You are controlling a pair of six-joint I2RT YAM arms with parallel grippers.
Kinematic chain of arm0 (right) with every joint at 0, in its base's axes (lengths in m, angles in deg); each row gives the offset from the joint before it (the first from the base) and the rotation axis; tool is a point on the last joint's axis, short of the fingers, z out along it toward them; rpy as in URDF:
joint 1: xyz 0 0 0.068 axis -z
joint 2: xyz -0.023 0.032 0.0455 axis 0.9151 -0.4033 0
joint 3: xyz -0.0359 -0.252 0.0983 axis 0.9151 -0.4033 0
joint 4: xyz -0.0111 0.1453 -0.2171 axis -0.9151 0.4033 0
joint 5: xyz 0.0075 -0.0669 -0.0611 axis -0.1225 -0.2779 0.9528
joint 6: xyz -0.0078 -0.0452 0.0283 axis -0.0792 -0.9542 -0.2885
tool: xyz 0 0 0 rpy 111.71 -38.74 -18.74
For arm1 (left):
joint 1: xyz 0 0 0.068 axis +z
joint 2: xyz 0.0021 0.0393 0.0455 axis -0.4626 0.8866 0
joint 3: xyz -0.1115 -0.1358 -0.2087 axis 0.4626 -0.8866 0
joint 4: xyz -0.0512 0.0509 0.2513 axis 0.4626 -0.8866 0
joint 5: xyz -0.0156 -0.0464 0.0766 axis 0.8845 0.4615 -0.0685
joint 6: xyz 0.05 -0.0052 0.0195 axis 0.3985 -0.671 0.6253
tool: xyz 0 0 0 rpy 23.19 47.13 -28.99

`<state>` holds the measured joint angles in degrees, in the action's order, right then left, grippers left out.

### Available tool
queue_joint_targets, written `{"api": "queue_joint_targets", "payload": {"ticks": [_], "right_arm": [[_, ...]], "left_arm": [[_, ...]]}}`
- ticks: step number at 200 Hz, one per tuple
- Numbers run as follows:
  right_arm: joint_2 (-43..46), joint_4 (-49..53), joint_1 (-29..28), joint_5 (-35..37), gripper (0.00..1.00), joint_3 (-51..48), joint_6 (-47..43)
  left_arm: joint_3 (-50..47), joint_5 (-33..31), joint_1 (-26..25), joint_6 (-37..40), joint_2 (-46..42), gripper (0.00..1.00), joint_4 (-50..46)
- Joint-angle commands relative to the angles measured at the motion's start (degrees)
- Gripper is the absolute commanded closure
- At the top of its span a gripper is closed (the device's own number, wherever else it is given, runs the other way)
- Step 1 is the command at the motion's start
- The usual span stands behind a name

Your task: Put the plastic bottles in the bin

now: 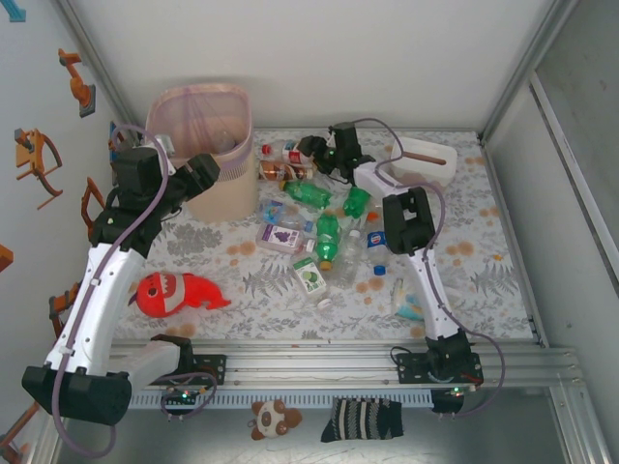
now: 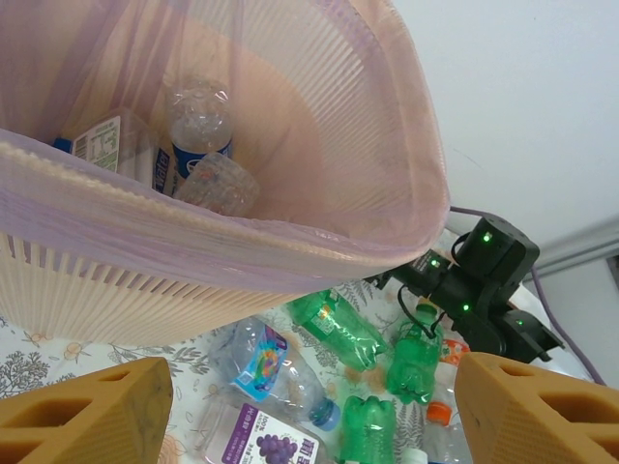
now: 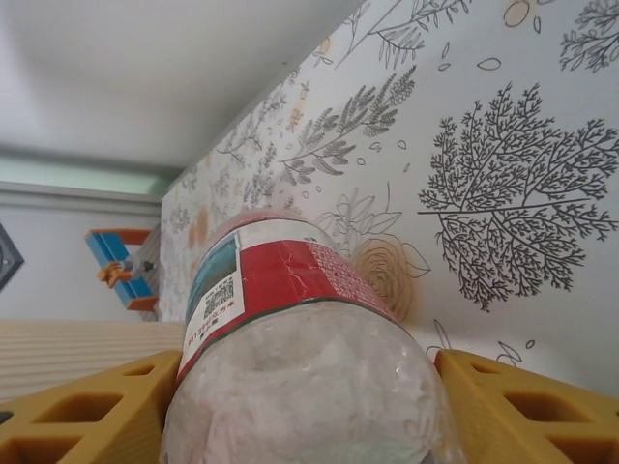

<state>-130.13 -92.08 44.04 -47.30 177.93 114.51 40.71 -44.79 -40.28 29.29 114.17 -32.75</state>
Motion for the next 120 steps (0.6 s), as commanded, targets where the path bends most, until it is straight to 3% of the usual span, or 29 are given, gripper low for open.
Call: {"api": "queue_joint_targets", "payload": {"ticks": [1,70,101,120], "right_arm": [[5.71,-3.95,0.73,-0.18,0.4,-1.55,1.29],[18.25,-7.33,1.78,-2.42,0.45,-11.99,-1.05],[27.63,-2.11,2.45,-7.14,0.46,-17.74,-10.84],[33.65,5.69,2.83,-9.46,0.46,-20.65,-21.74]], "left_arm": [[0.38,-0.81,-0.28,-0.25,-1.76,0.24,0.72],[2.74,1.45,-0.28,2.84,-2.18,0.23,0.96],[2.51,7.08,-0.19,7.82,-3.71,0.2,4.11],[2.52,12.34,-0.19,13.01,-4.27,0.18,5.97]]}}
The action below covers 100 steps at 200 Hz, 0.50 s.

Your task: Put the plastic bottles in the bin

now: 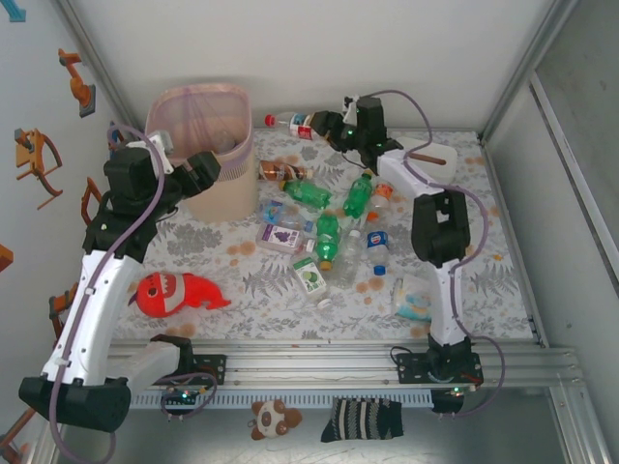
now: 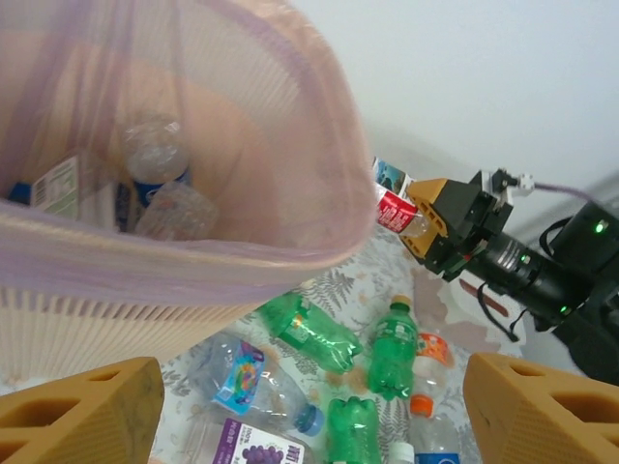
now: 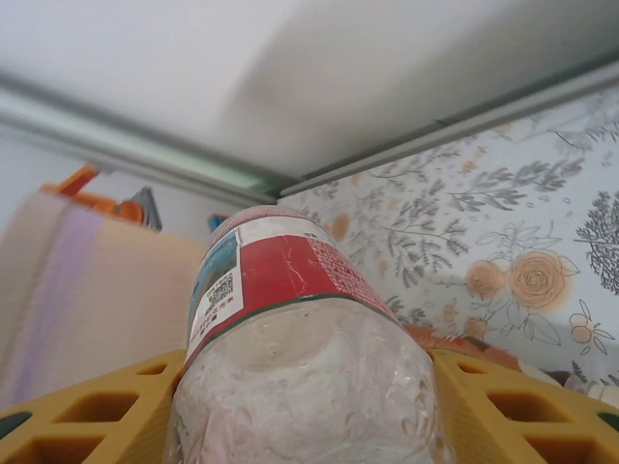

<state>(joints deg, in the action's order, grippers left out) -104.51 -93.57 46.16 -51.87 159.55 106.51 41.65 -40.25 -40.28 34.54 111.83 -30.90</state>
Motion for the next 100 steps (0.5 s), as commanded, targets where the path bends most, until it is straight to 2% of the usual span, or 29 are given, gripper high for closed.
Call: {"api": "queue_joint_targets", "payload": {"ticks": [1,55,100], "right_arm": [[8.36,7.63,0.71,-4.99,0.46,-2.36,-14.32],[24.85,27.54,0.71,-8.91,0.49,-10.19,-46.88],[35.81,39.98,-0.17,-12.79,0.52,-15.05,-69.55]], "left_arm": [[1.61,8.18,-0.14,8.11,-1.93,0.19,4.21],[7.2,25.23,-0.78,24.91,1.49,0.21,0.89],[11.65,36.18,-4.23,35.89,4.94,0.21,-3.72]]}}
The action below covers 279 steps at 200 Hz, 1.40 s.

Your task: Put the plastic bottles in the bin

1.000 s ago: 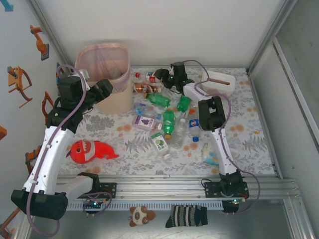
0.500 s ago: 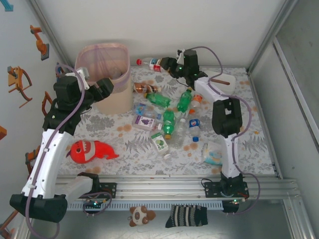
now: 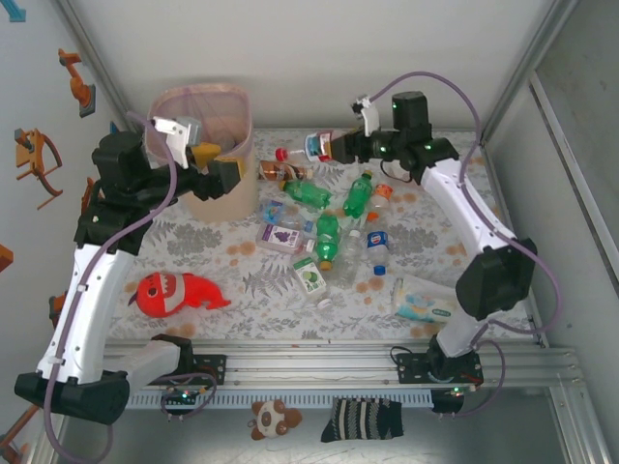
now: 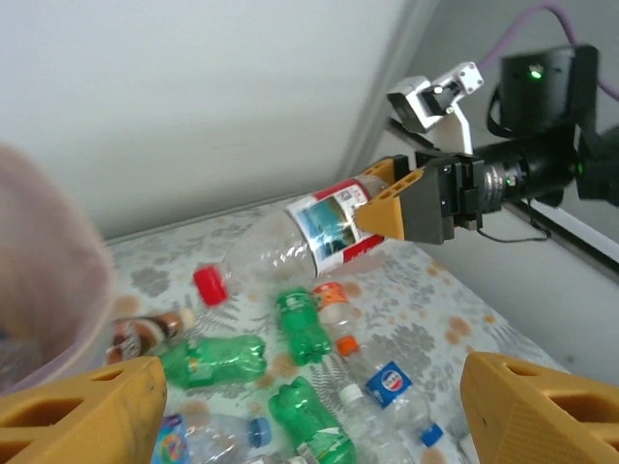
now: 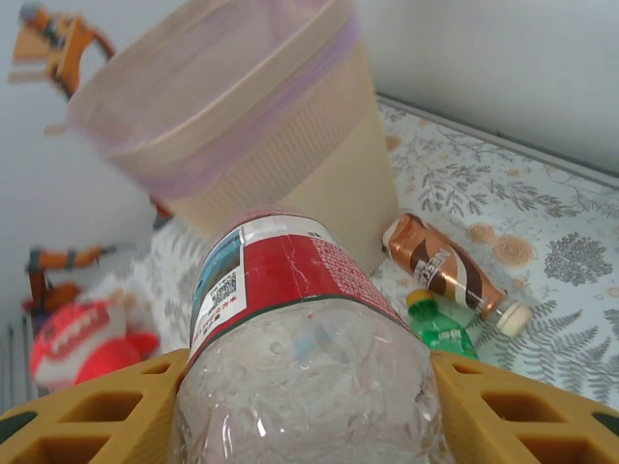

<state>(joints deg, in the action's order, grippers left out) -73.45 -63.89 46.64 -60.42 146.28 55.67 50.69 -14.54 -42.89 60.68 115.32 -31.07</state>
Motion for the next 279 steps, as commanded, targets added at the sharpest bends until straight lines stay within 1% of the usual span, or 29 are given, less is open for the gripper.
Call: {"api": "queue_joint_targets", "payload": {"ticks": [1,18,30,55,80,99,116,142,184,244,279], "right_arm": [[4.94,10.56,-0.69,-4.26,0.52,-1.86,-19.16],[7.98,15.26,-1.52,-6.3,0.52,-2.71,-26.56],[9.88,17.86,-2.29,-7.36,0.52,-3.18,-31.29],[13.86,21.07,-5.03,-6.92,0.52,-4.93,-38.96],[16.99,22.03,-7.71,-5.93,0.55,-5.79,-42.63],[18.22,22.37,-9.05,-5.55,0.56,-5.51,-43.24],[18.75,23.23,-9.82,-5.85,0.56,-4.59,-43.58],[19.18,24.61,-10.65,-6.97,0.57,-3.53,-44.65],[19.41,24.62,-12.1,-7.01,0.57,-3.08,-44.83],[19.38,24.27,-13.03,-6.47,0.57,-2.83,-44.93],[19.2,24.27,-13.3,-6.3,0.57,-2.59,-44.92]], "left_arm": [[2.69,10.78,-1.72,10.01,1.56,0.21,-3.62],[3.2,14.59,-3.43,12.96,2.43,0.19,-4.6],[3.22,15.94,-4.68,14.35,3.11,0.19,-4.87],[4.55,16.09,-8.22,18.03,5.28,0.18,-8.04],[6.34,14.28,-12.86,22.02,8.33,0.16,-13.28],[7.35,11.56,-15.73,24.35,10.25,0.14,-16.38],[8.63,10.44,-17.67,26.33,11.96,0.11,-19.34],[10.1,8.43,-19.87,27.98,14.15,0.09,-21.28],[13.24,9.3,-22.3,29.71,17.9,0.09,-23.68],[18.86,9.68,-26.26,34.24,23.97,0.16,-30.56],[20.71,9.68,-27.45,36.27,25.27,0.28,-33.17]]}}
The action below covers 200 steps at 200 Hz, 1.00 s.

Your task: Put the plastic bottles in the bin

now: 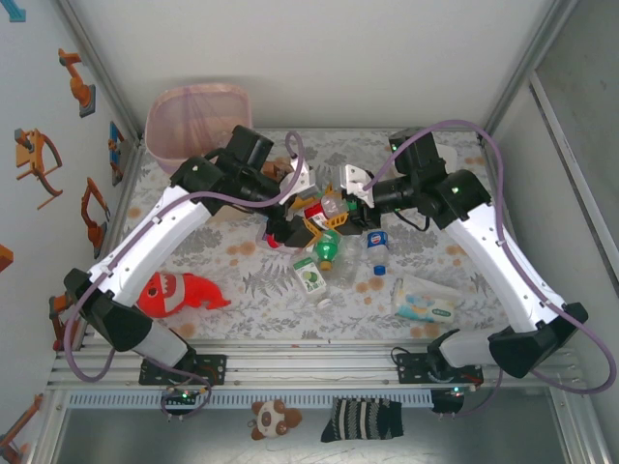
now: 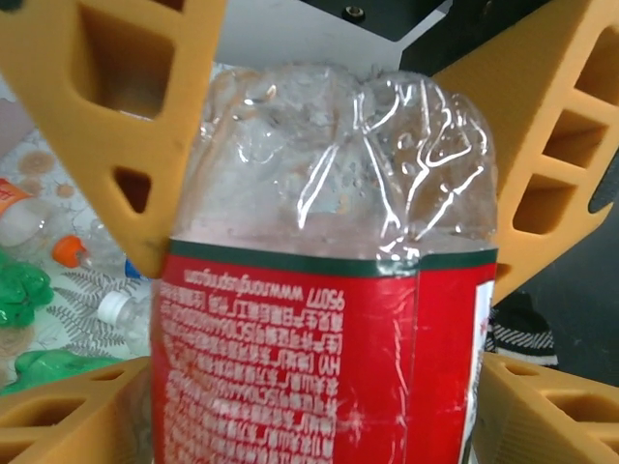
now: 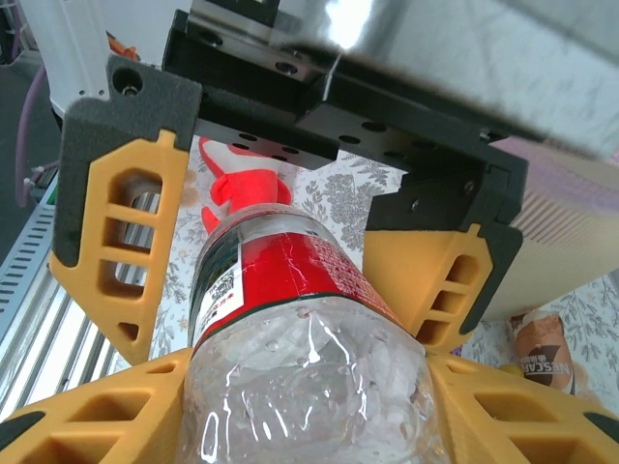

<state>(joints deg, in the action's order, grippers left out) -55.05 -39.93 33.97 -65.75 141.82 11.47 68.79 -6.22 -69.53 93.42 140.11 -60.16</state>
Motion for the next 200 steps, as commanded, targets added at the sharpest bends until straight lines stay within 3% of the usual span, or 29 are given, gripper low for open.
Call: {"api": "queue_joint_targets", "payload": {"ticks": [1,95,118,136,150,200], "right_arm": [[0.79,0.32,-0.62,-0.97,0.57,1.85,-0.72],[0.86,0.67,-0.93,-0.72,0.56,1.78,-0.63],[1.1,0.97,-1.05,-0.1,0.46,1.59,-0.55],[1.68,1.28,-1.21,0.99,0.3,1.28,-0.46],[2.47,1.53,-1.32,2.11,0.23,0.8,-0.16],[7.33,0.5,-1.33,7.41,0.19,-2.54,2.27]], "left_arm": [[2.61,1.35,-0.77,3.58,0.47,0.28,-4.15],[3.09,0.1,-1.08,5.82,0.24,0.49,-6.54],[3.13,-0.98,-1.01,6.07,-0.11,0.49,-6.5],[3.03,-1.84,-0.95,6.27,-0.39,0.49,-6.58],[2.96,-2.78,-0.83,6.35,-0.6,0.49,-6.57],[1.05,-4.36,1.61,3.21,-2.54,0.49,-2.04]]}}
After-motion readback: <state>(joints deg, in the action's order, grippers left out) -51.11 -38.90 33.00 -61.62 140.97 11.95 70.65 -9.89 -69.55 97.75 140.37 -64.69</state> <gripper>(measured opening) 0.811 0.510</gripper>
